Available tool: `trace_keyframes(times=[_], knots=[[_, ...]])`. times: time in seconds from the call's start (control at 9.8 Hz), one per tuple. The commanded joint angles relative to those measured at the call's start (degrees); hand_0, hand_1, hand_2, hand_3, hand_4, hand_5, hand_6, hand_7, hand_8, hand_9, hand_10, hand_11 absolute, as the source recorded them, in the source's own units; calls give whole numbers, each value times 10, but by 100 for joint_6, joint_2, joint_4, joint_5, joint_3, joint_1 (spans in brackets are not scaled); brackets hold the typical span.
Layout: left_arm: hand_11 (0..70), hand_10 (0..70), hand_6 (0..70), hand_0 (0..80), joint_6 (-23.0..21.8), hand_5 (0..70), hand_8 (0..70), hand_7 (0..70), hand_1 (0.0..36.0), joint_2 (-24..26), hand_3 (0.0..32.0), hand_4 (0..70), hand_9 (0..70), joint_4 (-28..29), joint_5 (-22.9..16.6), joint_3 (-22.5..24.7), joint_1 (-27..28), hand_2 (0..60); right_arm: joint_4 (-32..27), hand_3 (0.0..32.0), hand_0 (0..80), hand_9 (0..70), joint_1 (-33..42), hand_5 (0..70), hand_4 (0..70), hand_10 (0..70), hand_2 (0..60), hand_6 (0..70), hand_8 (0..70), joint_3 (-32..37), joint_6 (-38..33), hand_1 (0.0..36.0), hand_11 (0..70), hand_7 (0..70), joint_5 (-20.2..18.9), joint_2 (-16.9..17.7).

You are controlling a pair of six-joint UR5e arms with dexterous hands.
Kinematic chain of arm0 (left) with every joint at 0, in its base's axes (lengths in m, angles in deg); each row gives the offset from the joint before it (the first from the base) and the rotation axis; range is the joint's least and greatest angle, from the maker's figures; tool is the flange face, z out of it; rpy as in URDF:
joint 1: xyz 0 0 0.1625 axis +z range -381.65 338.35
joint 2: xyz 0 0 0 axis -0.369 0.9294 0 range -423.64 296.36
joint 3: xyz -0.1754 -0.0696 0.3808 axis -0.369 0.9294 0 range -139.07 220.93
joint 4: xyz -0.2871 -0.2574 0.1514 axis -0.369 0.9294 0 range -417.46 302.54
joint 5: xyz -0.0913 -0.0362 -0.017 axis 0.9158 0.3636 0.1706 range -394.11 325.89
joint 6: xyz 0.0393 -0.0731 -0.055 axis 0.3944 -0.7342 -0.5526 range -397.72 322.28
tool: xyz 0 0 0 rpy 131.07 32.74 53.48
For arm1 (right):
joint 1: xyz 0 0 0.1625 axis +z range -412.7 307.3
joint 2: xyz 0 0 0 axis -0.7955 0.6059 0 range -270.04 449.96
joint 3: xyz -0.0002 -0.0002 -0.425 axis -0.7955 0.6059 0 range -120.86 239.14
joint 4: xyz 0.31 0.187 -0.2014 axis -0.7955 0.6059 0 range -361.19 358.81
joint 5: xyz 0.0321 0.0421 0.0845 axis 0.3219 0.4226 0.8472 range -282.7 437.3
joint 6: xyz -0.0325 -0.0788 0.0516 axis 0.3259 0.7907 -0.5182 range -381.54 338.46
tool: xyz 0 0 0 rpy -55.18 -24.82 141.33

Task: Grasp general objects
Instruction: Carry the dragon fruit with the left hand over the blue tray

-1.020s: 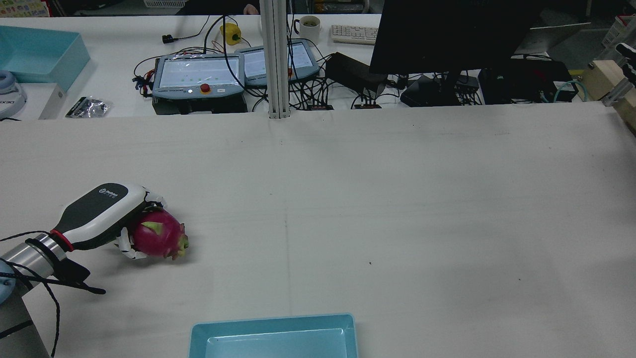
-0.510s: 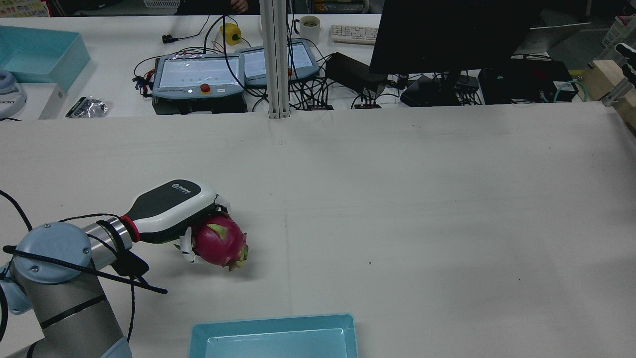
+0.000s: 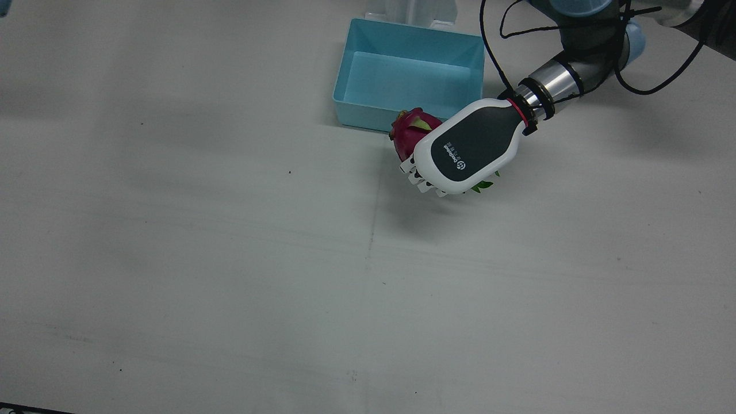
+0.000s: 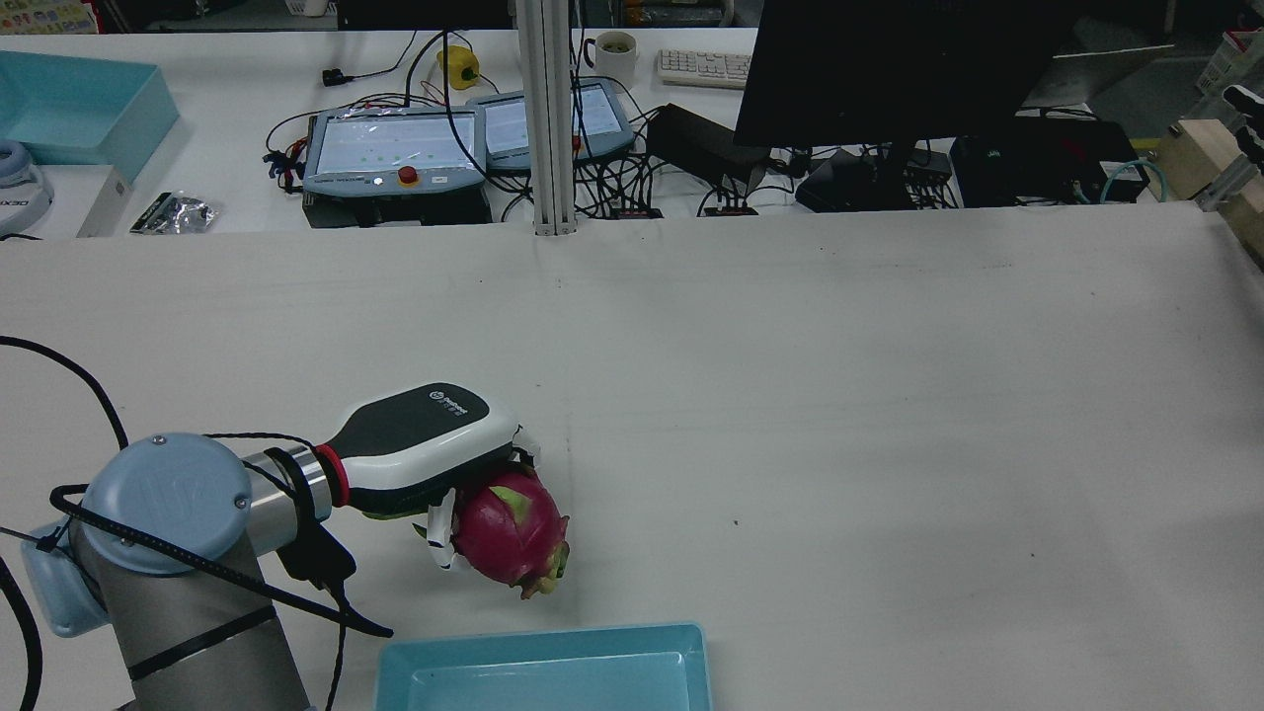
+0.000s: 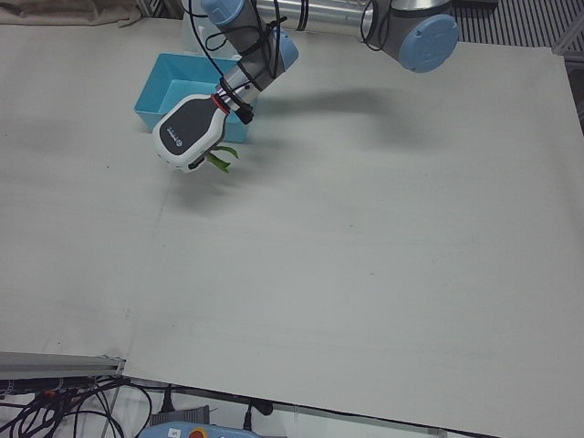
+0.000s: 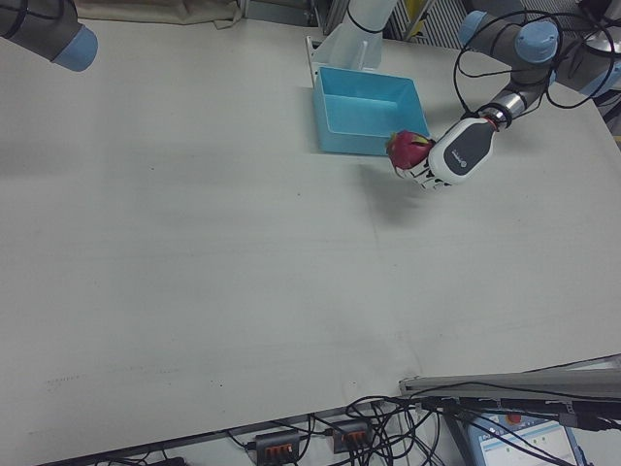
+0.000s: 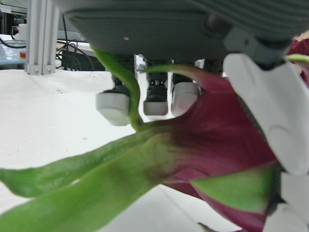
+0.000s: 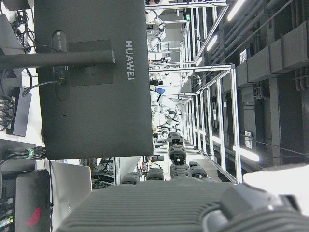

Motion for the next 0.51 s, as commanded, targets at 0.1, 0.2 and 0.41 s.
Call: trace_keyframes(times=[0.1,0.2,0.41], knots=[[700,700,616,485,356,642,550,700,232,10,0,700,700,-495,-25,362,618,600,0,0,0,0,-1,0,0,0,0,0,0,1,0,0,0,0,0,6],[700,700,607,485,356,632,547,700,231,19,0,700,700,-584,-25,424,653,600,0,0,0,0,-2,0,0,0,0,0,0,1,0,0,0,0,0,6],[700,700,599,488,356,629,539,700,231,45,0,700,700,-689,-182,442,645,600,0,0,0,0,-2,0,0,0,0,0,0,1,0,0,0,0,0,-3]])
